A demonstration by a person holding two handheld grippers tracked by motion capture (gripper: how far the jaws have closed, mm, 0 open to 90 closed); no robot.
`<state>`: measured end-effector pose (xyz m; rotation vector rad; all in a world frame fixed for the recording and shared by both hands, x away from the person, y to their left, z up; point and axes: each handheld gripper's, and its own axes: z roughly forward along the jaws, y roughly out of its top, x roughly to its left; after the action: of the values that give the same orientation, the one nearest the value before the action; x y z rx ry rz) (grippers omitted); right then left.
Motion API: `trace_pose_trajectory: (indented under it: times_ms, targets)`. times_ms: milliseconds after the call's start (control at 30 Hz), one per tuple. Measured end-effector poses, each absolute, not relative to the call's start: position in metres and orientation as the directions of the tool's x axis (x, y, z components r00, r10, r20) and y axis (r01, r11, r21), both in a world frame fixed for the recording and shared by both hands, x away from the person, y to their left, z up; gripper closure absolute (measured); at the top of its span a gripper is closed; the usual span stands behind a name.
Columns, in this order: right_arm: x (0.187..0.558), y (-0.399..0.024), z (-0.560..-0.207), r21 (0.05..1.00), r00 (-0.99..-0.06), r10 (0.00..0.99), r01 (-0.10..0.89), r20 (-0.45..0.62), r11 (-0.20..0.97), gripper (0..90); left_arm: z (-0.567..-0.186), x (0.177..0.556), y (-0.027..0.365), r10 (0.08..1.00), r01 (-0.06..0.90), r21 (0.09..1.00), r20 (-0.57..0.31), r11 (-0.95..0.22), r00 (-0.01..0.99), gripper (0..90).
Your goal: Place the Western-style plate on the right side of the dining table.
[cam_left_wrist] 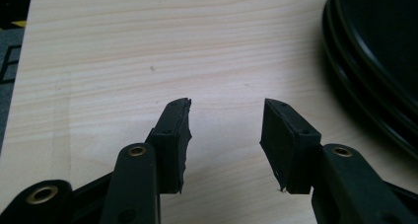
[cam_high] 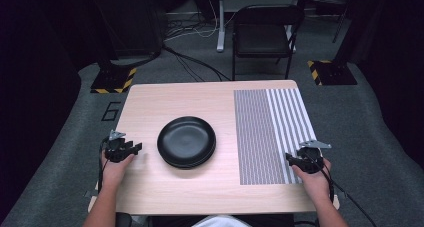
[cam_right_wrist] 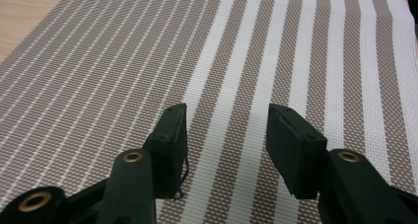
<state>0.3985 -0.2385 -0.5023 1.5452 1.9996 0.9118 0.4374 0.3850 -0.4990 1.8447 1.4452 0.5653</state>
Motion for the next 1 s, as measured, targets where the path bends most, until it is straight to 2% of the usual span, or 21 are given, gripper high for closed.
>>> trace_pose_trajectory:
  times_ms: [200,567,700,800,1000]
  targets:
    - [0.399,-0.231,-0.489,0.722,-0.299,0.953,0.669,0.045,0.176,53.1,-0.484,0.434,0.375,0.951,0.628,0.764,-0.063,-0.149,0.303,51.2]
    - [0.409,-0.218,-0.453,0.757,-0.344,0.936,0.632,0.079,0.168,58.7,-0.468,0.429,0.365,0.936,0.632,0.767,-0.129,-0.116,0.328,55.0]
    - [0.412,-0.213,-0.446,0.766,-0.350,0.932,0.623,0.092,0.158,60.3,-0.460,0.429,0.364,0.933,0.628,0.771,-0.140,-0.106,0.330,55.8]
    - [0.415,-0.207,-0.439,0.768,-0.359,0.928,0.621,0.104,0.154,65.5,-0.450,0.428,0.365,0.929,0.622,0.778,-0.158,-0.091,0.334,56.1]
    - [0.420,-0.197,-0.431,0.772,-0.380,0.917,0.616,0.120,0.154,66.9,-0.438,0.425,0.363,0.921,0.613,0.787,-0.181,-0.075,0.345,57.0]
